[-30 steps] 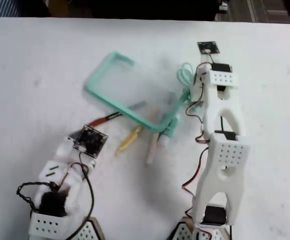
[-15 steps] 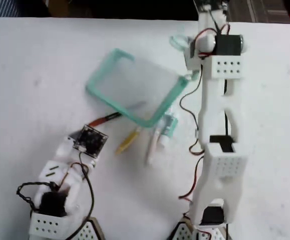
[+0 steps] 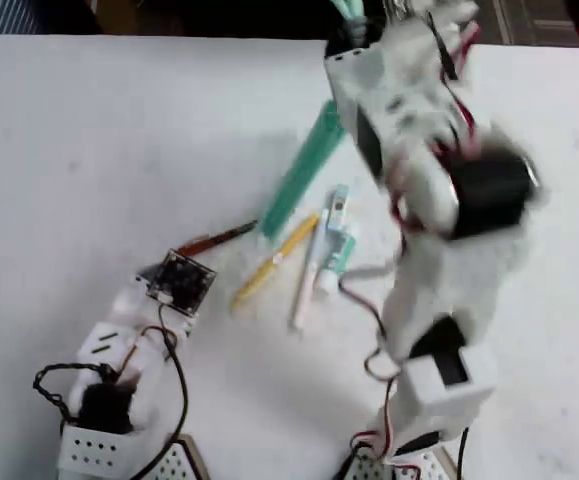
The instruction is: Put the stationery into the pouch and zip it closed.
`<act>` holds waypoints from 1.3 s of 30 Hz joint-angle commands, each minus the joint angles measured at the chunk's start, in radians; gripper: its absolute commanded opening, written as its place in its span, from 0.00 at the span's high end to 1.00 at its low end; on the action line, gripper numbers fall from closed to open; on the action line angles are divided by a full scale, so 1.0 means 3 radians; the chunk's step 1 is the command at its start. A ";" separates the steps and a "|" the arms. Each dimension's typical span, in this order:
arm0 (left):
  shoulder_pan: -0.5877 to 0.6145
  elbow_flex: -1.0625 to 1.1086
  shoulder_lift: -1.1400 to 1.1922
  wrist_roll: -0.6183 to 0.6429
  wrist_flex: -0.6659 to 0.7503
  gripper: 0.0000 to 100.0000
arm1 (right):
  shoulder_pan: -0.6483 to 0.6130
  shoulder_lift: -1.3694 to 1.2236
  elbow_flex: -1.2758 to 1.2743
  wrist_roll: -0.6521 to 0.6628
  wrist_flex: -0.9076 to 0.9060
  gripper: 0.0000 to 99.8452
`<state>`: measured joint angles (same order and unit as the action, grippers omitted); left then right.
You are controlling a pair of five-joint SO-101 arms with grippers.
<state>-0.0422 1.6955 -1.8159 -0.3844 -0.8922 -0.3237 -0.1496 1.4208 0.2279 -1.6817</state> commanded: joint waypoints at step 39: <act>-0.0023 -0.0010 -0.0028 -0.0026 -0.0005 0.98 | -0.0238 0.2110 -0.2470 -0.0005 -0.0115 0.98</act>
<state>-0.0422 1.6955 -1.8159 -0.3844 -0.8938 -0.3222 0.4150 0.7718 0.2294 -1.6985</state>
